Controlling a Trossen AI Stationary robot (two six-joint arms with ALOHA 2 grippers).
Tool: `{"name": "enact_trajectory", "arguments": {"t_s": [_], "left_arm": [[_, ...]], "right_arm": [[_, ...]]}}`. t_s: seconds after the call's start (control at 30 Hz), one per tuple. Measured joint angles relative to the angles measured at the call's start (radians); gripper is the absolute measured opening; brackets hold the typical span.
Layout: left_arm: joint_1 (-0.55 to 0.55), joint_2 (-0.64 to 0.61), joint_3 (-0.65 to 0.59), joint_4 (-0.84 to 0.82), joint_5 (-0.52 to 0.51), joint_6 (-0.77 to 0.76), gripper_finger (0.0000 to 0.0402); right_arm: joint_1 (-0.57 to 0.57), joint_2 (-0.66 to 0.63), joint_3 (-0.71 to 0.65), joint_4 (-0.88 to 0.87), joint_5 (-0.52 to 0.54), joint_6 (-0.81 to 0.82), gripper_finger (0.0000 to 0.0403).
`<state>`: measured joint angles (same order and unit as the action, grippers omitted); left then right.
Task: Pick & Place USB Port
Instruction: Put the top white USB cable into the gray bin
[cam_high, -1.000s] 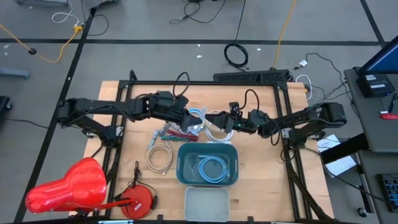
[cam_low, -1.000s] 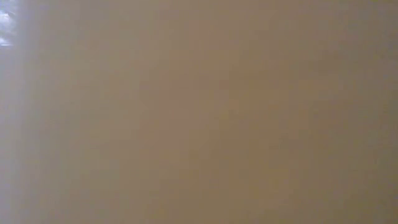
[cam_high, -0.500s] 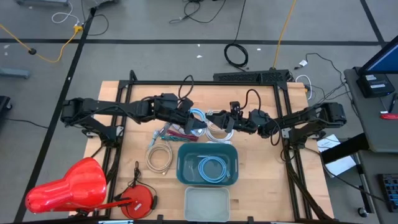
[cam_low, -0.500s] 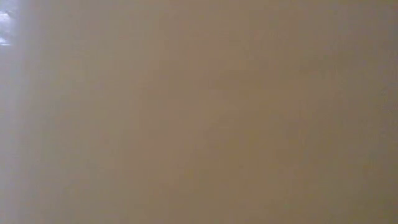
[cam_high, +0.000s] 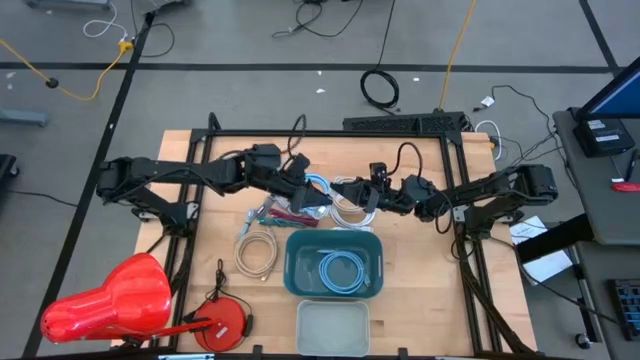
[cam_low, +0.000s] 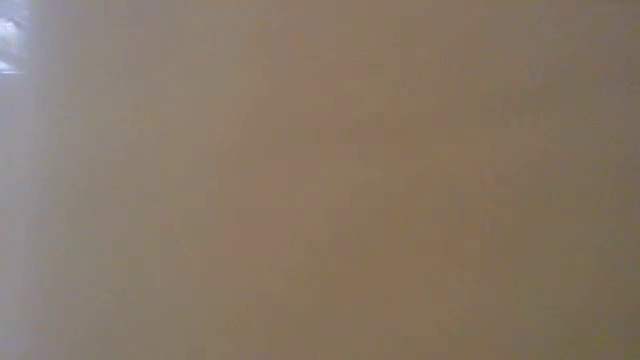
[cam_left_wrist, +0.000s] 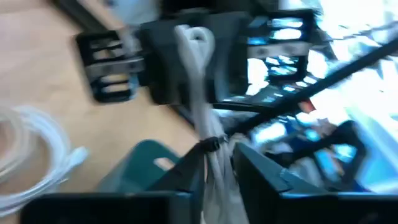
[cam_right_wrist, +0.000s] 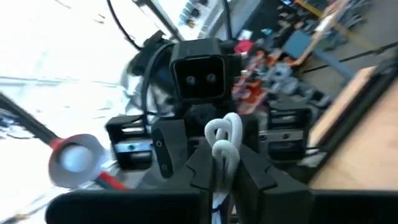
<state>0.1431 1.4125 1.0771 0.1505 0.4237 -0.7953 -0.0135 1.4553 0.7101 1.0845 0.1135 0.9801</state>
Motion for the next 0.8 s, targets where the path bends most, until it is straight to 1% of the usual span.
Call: {"name": "enact_trajectory", "arguments": {"t_s": [0.07, 0.1, 0.2, 0.27, 0.37, 0.43, 0.5, 0.57, 0.63, 0.8], "left_arm": [[0.016, -0.037, -0.002, 0.013, 0.069, -0.013, 0.0124], [0.022, -0.056, 0.000, 0.057, 0.097, -0.021, 0.0135], [0.033, -0.128, 0.004, 0.101, 0.112, -0.034, 0.0159], [0.035, -0.158, 0.003, 0.129, 0.074, -0.033, 0.0166], [0.049, -0.213, 0.002, 0.104, 0.020, -0.015, 0.0165], [0.061, -0.234, 0.005, 0.064, -0.011, -0.008, 0.0161], [0.066, -0.239, 0.004, -0.010, -0.043, -0.003, 0.0156], [0.056, -0.235, 0.001, -0.093, -0.084, -0.010, 0.0152], [0.030, -0.232, 0.000, -0.154, -0.140, -0.017, 0.0151], [-0.112, -0.192, 0.000, -0.215, -0.329, -0.054, 0.0152]], "right_arm": [[0.000, -0.009, 0.000, 0.000, -0.036, 0.007, 0.0022], [0.000, -0.011, 0.000, -0.015, -0.052, 0.002, 0.0020], [0.009, -0.019, -0.006, -0.048, -0.113, 0.003, 0.0018], [0.023, -0.042, -0.005, -0.034, -0.150, 0.010, 0.0017], [0.066, -0.067, -0.002, -0.053, -0.200, 0.034, 0.0017], [0.106, -0.074, -0.004, -0.074, -0.217, 0.041, 0.0017], [0.157, -0.098, -0.004, -0.096, -0.215, 0.046, 0.0017], [0.219, -0.113, -0.002, -0.115, -0.181, 0.044, 0.0017], [0.292, -0.119, -0.001, -0.152, -0.121, 0.032, 0.0017], [0.499, -0.123, 0.025, -0.170, 0.070, -0.035, 0.0017]]}}
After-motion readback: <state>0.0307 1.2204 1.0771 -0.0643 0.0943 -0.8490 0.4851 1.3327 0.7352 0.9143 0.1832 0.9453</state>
